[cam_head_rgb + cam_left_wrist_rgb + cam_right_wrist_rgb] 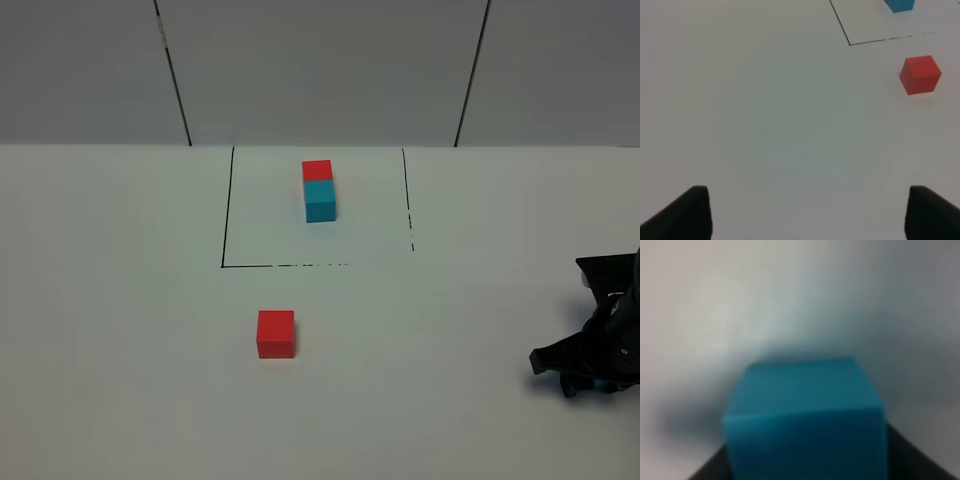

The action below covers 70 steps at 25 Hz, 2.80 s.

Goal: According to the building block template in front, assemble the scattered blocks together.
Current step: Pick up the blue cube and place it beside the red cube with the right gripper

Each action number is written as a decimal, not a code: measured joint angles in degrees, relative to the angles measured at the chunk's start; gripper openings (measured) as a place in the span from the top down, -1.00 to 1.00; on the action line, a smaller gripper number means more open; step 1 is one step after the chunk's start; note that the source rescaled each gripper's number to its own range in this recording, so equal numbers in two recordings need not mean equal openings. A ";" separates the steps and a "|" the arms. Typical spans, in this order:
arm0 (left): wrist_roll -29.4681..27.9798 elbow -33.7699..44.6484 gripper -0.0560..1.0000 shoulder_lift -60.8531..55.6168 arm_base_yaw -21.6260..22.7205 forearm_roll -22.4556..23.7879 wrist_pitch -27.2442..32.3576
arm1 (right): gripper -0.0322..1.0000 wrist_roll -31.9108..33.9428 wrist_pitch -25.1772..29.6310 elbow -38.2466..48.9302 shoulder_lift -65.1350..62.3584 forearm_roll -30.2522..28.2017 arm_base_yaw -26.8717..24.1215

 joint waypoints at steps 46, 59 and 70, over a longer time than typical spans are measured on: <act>0.06 0.00 -0.39 0.00 0.00 0.00 0.00 | 0.94 -53.27 32.75 -45.85 19.94 -2.71 27.75; 0.06 0.00 -0.39 0.00 0.00 0.00 0.00 | 0.94 -54.21 29.91 -48.41 23.34 -1.52 30.81; 0.06 0.00 -0.39 0.00 0.00 0.00 0.00 | 0.94 -54.21 28.92 -51.81 27.30 2.62 31.68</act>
